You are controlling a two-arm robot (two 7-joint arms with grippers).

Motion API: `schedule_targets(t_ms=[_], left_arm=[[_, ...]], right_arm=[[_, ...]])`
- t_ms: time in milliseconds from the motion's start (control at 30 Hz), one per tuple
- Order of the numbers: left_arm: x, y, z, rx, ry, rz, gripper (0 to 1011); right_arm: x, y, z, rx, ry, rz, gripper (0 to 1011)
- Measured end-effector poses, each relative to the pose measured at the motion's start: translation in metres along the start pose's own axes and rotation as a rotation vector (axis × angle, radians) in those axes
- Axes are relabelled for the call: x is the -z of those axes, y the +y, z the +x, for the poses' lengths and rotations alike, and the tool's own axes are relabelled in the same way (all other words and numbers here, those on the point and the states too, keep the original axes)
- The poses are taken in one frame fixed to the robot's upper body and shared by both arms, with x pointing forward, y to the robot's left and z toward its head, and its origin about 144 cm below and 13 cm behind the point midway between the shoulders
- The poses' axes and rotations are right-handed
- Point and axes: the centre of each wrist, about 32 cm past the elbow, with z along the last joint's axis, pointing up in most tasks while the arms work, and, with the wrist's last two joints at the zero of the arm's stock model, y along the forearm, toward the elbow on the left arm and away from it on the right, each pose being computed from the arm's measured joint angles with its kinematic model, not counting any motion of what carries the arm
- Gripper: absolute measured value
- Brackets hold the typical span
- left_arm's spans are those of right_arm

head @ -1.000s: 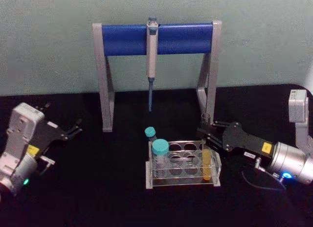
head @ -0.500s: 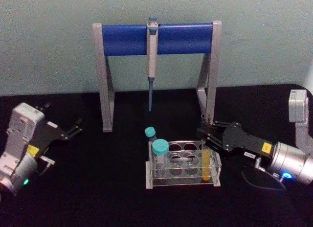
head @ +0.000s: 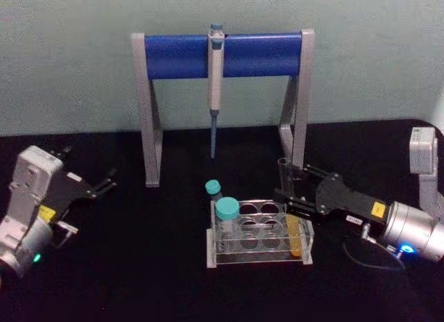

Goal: Pick up the test tube from the test tube rack, shake it, then place it back into the test tube rack.

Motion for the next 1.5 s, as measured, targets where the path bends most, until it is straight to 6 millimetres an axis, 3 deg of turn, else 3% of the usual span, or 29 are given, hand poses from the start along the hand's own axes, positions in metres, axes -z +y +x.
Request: schedule_targets(t_ms=[367,1167,1500], left_arm=[[0.000,0.000,0.000,0.000,0.000,0.000,1001],[0.000,0.000,0.000,0.000,0.000,0.000,1001],[0.000,0.000,0.000,0.000,0.000,0.000,1001]], right_arm=[[0.000,0.000,0.000,0.000,0.000,0.000,1000],[-0.001,0.000,-0.002,0.017,-0.023,0.006,1000],[-0.019,0.005,-0.005,0.068,-0.107,0.137,1000]])
